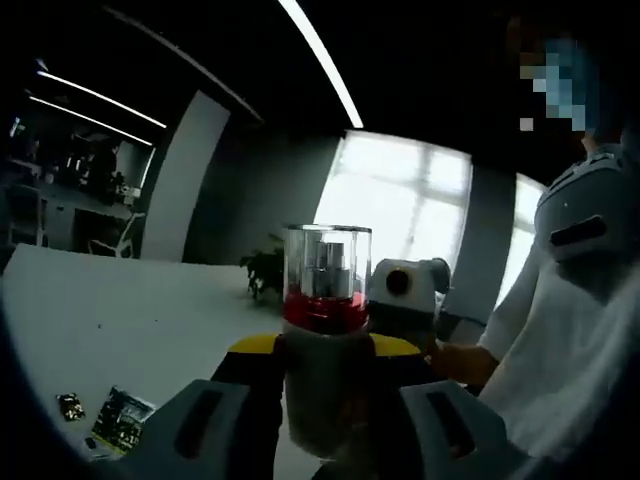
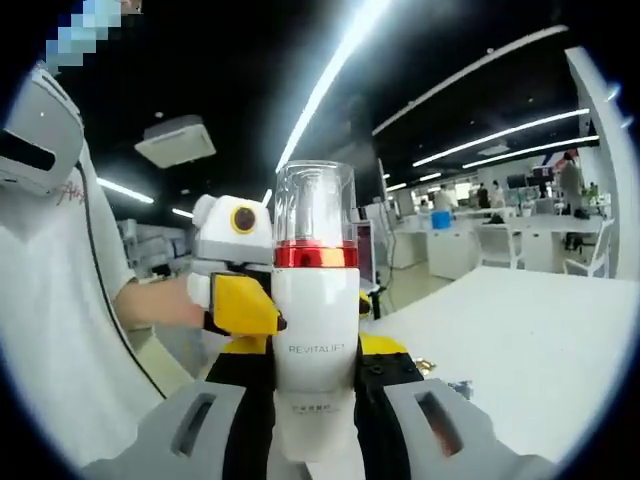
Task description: Arrange the skincare products in the storage area until every visible bottle or jar stands upright without overlapping.
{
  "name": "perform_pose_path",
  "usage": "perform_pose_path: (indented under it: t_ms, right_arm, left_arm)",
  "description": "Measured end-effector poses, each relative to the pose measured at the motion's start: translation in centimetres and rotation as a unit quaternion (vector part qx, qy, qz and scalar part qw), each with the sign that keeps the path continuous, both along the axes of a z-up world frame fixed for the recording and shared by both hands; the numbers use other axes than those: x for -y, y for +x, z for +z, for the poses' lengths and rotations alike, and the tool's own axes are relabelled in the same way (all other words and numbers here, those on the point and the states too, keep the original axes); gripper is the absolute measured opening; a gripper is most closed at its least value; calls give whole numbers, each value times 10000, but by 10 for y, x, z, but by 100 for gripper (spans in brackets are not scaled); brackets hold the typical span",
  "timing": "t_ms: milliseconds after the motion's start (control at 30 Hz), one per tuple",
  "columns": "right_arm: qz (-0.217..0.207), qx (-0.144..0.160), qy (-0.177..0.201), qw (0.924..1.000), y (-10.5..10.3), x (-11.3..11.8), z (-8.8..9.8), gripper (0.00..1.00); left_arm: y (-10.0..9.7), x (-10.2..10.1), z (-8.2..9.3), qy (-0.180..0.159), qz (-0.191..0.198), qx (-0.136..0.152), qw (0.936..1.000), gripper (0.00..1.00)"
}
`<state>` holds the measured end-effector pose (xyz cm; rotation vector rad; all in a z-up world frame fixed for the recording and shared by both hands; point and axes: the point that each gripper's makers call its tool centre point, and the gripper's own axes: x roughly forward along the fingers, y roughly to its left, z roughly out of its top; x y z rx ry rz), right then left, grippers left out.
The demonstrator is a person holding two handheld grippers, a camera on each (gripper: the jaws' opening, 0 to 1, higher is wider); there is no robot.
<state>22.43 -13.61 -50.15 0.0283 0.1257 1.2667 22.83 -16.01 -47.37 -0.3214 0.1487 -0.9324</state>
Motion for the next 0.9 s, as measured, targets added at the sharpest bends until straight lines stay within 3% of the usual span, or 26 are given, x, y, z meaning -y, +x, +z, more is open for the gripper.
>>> perform_pose_path:
  t_ms: [167,300,467,533,767,900]
  right_arm:
    - [-679,187,-317,9970,9,1,-10,29]
    - [-1429,456,-517,9873,17,0,-15,29]
    - [-2176,462,-573,9733,16,2,-22,29]
    - [-2236,422,-514,9724,14,1,-23,29]
    - [-2199,606,-573,9720,12,6,-21,30]
    - [-1971,679,-495,9768,11,6,-18,30]
  left_arm:
    - [10,-1,-5,31,685,-177,9975,27]
    - [20,-7,-7,-261,1445,-338,9886,27]
    - [27,-11,-14,86,2182,-270,9755,27]
    - [26,-12,-15,170,2326,-183,9723,26]
    - [22,-8,-14,250,2023,-166,9789,26]
    - [22,-8,-12,175,1811,-162,9832,26]
